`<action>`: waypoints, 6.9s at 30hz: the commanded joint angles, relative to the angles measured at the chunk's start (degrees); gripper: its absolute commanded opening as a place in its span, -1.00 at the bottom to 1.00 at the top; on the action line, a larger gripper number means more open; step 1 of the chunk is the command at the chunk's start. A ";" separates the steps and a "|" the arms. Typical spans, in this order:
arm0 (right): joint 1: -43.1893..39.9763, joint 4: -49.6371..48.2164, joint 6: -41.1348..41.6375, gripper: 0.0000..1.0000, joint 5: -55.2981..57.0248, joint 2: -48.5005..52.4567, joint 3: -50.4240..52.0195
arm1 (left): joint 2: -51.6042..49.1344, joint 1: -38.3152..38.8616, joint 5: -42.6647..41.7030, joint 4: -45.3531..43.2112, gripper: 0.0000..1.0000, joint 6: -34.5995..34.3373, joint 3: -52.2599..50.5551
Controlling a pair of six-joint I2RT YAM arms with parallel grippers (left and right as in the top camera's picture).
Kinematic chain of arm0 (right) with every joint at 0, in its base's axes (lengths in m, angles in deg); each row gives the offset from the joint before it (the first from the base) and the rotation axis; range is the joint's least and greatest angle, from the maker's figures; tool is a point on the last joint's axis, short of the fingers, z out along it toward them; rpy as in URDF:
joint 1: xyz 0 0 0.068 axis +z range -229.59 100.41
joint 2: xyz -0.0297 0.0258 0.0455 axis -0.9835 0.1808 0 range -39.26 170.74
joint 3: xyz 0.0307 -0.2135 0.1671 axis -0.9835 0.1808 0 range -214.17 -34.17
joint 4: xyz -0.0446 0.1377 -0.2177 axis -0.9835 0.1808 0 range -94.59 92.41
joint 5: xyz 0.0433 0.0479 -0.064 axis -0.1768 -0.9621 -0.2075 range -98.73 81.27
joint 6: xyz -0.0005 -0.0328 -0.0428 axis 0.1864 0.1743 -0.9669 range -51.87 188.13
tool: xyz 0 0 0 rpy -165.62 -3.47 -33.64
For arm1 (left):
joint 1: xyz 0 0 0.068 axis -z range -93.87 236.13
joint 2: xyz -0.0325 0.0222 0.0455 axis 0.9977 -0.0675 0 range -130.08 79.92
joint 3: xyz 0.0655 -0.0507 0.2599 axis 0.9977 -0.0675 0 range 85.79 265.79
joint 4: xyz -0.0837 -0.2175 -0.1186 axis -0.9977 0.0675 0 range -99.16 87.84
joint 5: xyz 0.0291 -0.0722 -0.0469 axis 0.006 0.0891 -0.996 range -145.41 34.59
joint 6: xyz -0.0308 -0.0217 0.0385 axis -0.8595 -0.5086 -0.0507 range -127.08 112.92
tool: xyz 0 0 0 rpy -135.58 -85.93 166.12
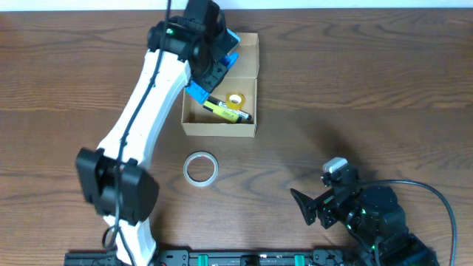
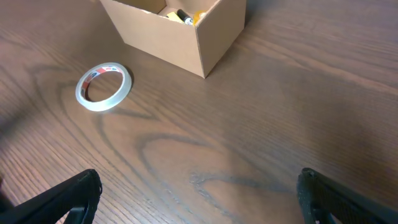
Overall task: Pack container
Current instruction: 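Lift the blue duster over the box and release it inside, then move the left gripper to the clear tape roll and grasp its rim, then carry the clear tape roll over the box and release it inside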
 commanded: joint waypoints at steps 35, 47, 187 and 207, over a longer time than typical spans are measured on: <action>-0.37 0.04 0.68 0.99 -0.17 -0.42 0.11 | -11.19 2.73 1.18 3.74 0.91 0.33 0.24; -0.37 0.04 0.68 0.98 -0.17 -0.42 0.11 | -1.38 0.79 5.92 5.33 0.91 -10.36 1.51; -0.37 0.07 0.66 0.98 -0.17 -0.42 0.11 | 39.87 -1.62 -1.66 -10.95 -0.70 -64.48 -42.36; -0.37 0.04 0.68 0.98 -0.17 -0.42 0.11 | 9.70 -4.72 1.27 -11.98 -0.68 -49.96 -22.27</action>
